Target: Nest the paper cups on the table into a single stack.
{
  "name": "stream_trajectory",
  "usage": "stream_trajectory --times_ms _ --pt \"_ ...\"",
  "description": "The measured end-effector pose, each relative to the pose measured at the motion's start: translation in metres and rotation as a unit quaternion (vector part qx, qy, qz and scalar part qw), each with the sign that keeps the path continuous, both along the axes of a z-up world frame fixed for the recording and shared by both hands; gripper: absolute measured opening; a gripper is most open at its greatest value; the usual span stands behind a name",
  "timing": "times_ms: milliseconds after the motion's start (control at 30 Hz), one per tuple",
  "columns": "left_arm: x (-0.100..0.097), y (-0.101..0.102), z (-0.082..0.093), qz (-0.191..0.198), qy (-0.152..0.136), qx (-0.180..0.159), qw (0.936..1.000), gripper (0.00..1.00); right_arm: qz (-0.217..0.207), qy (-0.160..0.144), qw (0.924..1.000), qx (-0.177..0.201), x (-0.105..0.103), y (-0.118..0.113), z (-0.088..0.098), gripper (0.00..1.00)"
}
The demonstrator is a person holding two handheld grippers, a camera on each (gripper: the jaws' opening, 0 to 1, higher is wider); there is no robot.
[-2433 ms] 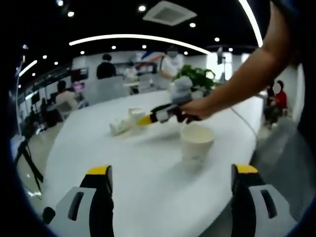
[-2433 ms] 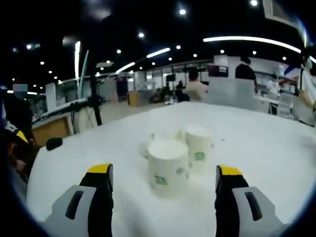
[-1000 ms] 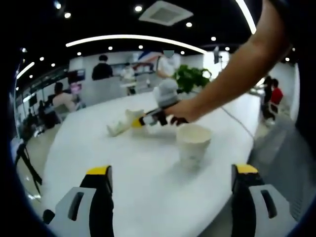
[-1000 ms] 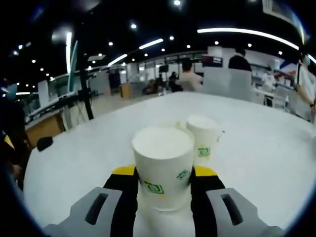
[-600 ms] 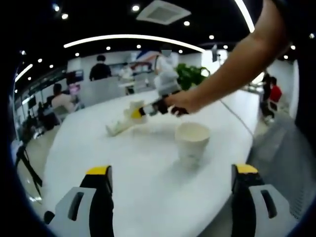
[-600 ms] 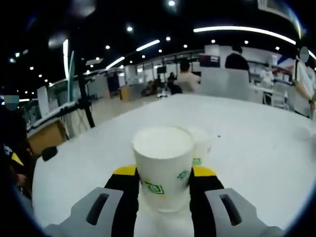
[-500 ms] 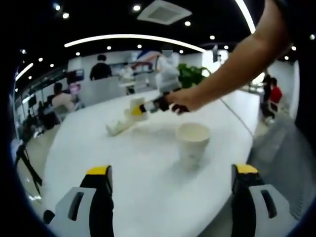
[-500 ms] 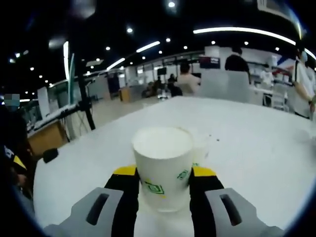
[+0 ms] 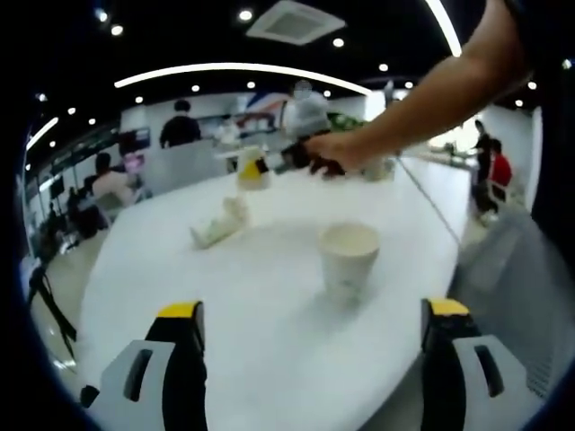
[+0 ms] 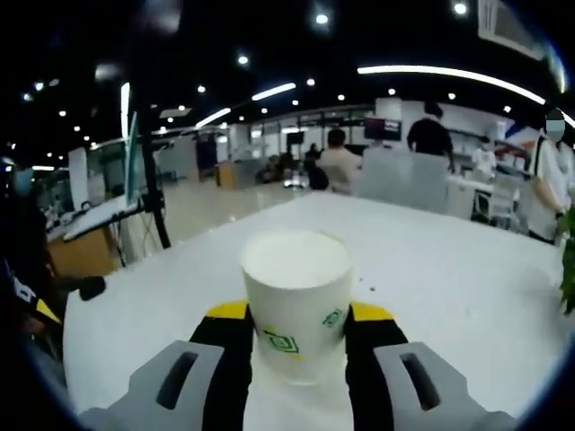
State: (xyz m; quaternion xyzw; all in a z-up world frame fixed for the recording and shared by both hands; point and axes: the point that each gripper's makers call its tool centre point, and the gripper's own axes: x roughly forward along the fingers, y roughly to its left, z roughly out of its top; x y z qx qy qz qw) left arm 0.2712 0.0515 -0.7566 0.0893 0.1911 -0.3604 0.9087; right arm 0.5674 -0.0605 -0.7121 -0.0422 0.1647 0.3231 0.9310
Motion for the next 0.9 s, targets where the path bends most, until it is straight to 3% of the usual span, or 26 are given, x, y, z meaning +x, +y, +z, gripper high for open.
stream_trajectory --times_ms 533,900 --pt "-0.003 -0.002 -0.004 -0.01 -0.001 0.018 0.9998 0.99 0.025 -0.009 0.9996 -0.003 -0.022 0.002 0.04 0.37" --pt "-0.001 0.001 0.0 -0.001 -0.001 0.008 1.0 0.99 0.047 -0.006 0.9988 -0.014 -0.051 0.004 0.045 0.37"
